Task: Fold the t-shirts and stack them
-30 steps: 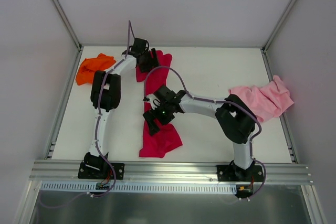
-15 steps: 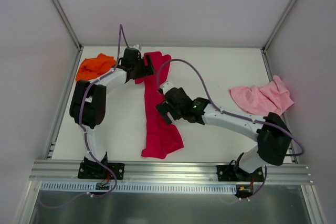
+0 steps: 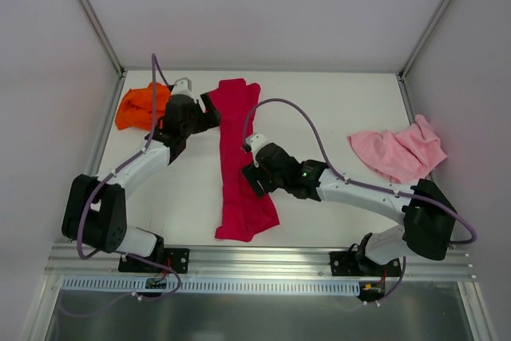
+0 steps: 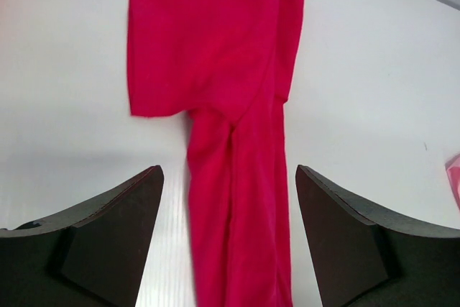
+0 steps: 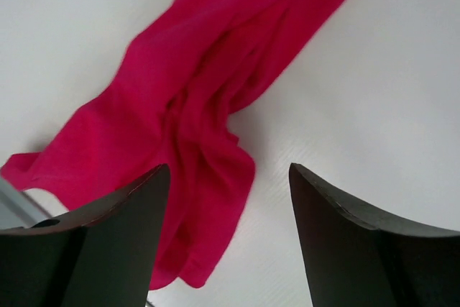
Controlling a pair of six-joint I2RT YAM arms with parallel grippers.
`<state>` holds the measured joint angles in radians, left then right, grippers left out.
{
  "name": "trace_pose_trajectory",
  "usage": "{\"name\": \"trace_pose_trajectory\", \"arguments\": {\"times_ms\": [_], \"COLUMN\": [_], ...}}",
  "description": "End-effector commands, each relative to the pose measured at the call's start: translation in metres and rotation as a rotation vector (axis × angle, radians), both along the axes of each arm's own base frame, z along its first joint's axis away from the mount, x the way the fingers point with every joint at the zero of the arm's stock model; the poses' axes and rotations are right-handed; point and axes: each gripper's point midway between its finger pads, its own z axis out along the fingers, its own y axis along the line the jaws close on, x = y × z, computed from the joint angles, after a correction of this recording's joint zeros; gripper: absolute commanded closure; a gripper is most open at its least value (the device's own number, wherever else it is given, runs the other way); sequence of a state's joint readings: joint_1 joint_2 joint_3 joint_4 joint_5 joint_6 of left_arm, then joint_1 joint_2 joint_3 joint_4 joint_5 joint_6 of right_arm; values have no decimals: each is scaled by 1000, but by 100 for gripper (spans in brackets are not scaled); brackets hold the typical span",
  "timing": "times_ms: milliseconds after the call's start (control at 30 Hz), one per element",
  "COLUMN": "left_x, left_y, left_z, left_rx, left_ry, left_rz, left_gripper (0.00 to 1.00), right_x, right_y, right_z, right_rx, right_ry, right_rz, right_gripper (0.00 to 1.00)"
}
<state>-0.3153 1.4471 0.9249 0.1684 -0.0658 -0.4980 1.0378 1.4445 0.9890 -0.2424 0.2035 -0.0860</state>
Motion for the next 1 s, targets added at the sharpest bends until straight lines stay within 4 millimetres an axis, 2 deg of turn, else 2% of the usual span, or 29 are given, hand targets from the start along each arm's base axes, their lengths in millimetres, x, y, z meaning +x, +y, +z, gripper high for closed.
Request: {"name": "trace_pose_trajectory", "arguments": {"times_ms": [0,67,100,133,200,233,267,300,333,367,400,433,467,533,600,667,733,800,967], "left_x": [-9,-19,-22,-27,-35,-39,-41,-44,-46,-48,-49,-49,-49,-49,-55,-57,-55,-54,-53], "left_y": [13,15,17,20,21,24,28,34,44,48,51,51,50,48,51,55,55,53,54], "left_z": [17,8,14,9,19,16,18,26,25,25,31,32,33,33,24,29,28,26,22], "left_rx": [-20,-17,-24,-22,-40,-33,-28,-27,-7,1,2,7,5,-14,-24,-41,-27,-19,-23], "left_ry": [-86,-76,-98,-91,-122,-114,-119,-144,-148,-150,-163,-160,-161,-169,-173,-204,-196,-177,-172], "left_rz": [71,71,74,79,77,87,103,127,178,195,206,203,198,193,205,229,225,219,226], "left_gripper": [24,24,24,24,24,24,24,24,23,22,21,21,21,21,21,19,19,20,19], "right_x": [-19,-28,-31,-35,-44,-48,-53,-56,-56,-60,-63,-67,-75,-87,-92,-98,-99,-99,-98], "right_y": [28,35,38,42,53,58,61,65,69,74,78,87,94,111,119,128,128,129,135], "right_z": [21,16,13,13,6,6,-8,-14,-19,-32,-38,-37,-50,-56,-61,-61,-67,-64,-43], "right_rx": [113,125,126,140,142,145,109,98,92,70,66,79,63,53,22,2,-20,-33,-42], "right_ry": [-3,22,32,52,80,91,113,120,128,153,167,174,211,234,229,223,230,215,169], "right_rz": [70,113,125,148,185,195,206,212,214,218,230,244,275,329,350,379,386,398,421], "right_gripper": [28,28,28,28,29,29,29,29,29,29,30,30,32,33,34,34,34,34,34]}}
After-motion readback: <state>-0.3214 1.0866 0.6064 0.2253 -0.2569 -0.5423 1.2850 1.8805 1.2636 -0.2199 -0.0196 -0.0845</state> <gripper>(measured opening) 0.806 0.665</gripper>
